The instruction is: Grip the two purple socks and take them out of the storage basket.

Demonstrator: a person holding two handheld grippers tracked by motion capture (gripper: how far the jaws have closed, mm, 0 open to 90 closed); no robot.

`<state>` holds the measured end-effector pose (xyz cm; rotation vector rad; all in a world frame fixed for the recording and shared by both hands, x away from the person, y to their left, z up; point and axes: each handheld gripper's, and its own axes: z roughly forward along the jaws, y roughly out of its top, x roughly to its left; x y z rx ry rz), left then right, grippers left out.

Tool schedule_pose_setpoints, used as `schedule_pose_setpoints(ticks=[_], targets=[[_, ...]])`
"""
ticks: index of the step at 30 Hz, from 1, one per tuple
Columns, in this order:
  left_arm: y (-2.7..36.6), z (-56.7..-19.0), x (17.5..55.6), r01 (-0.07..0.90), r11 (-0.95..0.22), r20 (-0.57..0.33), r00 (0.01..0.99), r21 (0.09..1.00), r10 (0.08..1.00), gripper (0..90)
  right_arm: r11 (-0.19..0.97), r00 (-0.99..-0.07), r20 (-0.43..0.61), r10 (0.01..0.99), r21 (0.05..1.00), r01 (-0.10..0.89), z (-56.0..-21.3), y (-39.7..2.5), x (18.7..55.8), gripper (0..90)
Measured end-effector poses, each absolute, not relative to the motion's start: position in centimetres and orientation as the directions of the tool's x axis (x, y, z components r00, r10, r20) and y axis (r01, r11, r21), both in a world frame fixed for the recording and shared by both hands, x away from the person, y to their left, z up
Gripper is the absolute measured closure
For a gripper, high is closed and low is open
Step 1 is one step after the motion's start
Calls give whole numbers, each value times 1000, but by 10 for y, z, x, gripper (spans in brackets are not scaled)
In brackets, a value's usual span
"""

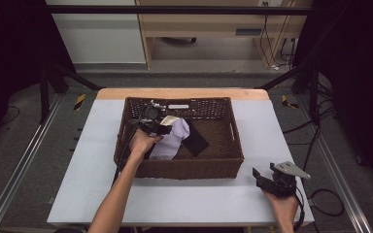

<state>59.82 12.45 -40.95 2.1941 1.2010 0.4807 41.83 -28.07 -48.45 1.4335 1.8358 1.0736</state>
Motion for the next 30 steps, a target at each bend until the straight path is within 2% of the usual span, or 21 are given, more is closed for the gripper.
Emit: schedule_pose_setpoints(ticks=[10,13,19,23,25,30], targets=[[117,-419,603,643,-493,63,570,586,819,467,107,-266,37,963,854,509,-485,-281,418,280],[115,-421,605,665,-489,43,567,565,822,539,105,-267,41,963,853,511,-484,-280,418,280],[112,-426,608,707,-501,23,567,499,823,611,106,-266,41,963,851,514,-484,-280,418,280],[111,-426,608,710,-504,20,569,491,822,794,109,-268,38,963,851,513,-484,-280,418,282],[112,-424,607,713,-505,25,566,486,824,849,109,-268,38,963,851,513,-484,-280,418,282],[113,-416,603,687,-496,1,585,531,811,863,105,-266,42,963,851,515,-484,-280,418,283]])
